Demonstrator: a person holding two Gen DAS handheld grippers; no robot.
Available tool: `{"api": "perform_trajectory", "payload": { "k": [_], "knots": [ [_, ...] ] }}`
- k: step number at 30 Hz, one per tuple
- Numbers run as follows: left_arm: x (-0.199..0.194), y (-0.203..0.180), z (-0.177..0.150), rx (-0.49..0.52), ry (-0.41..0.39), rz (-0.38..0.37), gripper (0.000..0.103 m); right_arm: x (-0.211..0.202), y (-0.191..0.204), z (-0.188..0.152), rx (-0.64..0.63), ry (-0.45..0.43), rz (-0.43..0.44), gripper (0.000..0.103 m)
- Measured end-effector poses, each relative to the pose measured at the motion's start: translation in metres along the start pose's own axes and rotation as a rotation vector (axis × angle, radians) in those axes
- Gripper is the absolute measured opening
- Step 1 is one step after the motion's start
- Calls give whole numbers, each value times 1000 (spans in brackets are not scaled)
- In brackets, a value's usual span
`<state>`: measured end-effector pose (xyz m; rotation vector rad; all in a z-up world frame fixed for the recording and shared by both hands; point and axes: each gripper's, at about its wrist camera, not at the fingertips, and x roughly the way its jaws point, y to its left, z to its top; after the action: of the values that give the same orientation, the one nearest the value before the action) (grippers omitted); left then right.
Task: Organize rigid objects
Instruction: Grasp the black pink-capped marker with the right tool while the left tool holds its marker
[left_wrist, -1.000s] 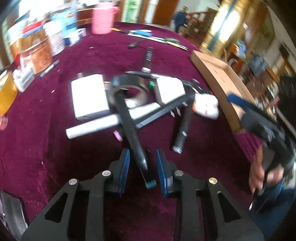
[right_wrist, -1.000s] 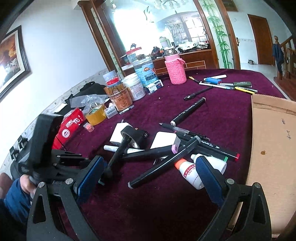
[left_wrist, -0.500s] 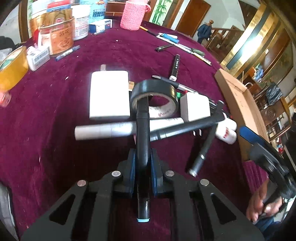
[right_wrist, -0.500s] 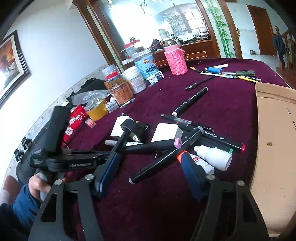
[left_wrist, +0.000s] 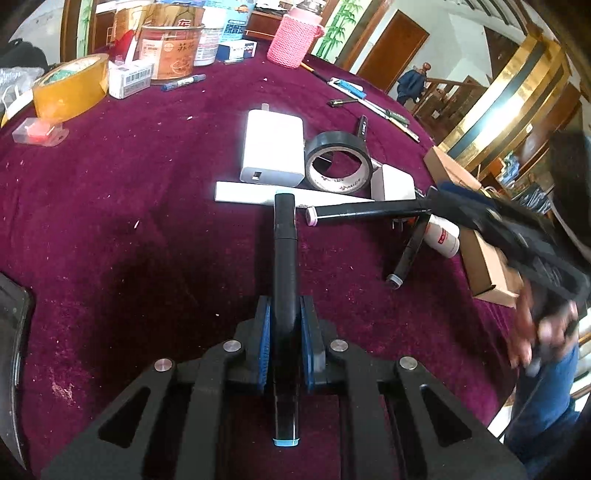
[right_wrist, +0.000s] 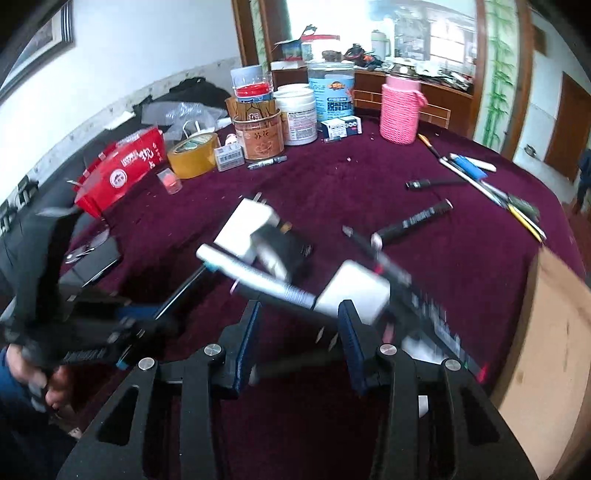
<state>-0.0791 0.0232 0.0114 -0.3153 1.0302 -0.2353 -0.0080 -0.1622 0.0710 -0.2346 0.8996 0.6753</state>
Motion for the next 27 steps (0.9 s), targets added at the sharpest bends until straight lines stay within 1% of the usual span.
{"api": "perform_trajectory", "payload": {
  "k": [2, 3, 4, 5, 7, 8, 9, 12, 14, 17, 19, 22, 24, 26, 27],
  "knots": [
    [-2, 1, -1, 2, -4, 8, 12, 20, -4, 6, 0, 70, -34, 38],
    [-2, 2, -1, 3, -6, 12, 12, 29, -5, 5, 2, 98, -26, 39],
    [-3, 2, -1, 7, -7, 14, 12, 35, -4, 2, 14, 129, 4, 39],
    [-6, 4, -5, 11, -8, 15, 12, 32, -1, -1, 24, 127, 33, 39],
    [-7, 5, -5, 18, -10, 11, 12, 29, 12, -11, 32, 180, 163, 39],
    [-5, 5, -3, 24, -10, 9, 12, 26, 19, -15, 11, 195, 195, 39],
    [-5, 5, -3, 30, -12, 13, 12, 24, 27, -20, -17, 205, 196, 39],
    [-4, -2, -5, 70, -31, 50, 12, 27, 37, -25, -62, 233, 148, 31],
    [-3, -8, -7, 98, -46, 80, 12, 31, 38, -22, -69, 246, 157, 29],
    [-3, -13, -9, 126, -53, 115, 12, 38, 45, -20, -70, 266, 189, 29],
    [-4, -14, -9, 137, -57, 133, 12, 40, 52, -20, -84, 265, 198, 29],
    [-7, -9, -9, 132, -65, 142, 12, 39, 60, -21, -69, 268, 236, 29],
    [-7, -4, -10, 120, -67, 144, 12, 39, 66, -25, -76, 276, 219, 29],
    [-7, -1, -10, 110, -68, 141, 12, 47, 73, -28, -67, 293, 199, 27],
    [-7, 0, -10, 107, -69, 139, 12, 46, 75, -30, -67, 276, 179, 26]
  ]
}}
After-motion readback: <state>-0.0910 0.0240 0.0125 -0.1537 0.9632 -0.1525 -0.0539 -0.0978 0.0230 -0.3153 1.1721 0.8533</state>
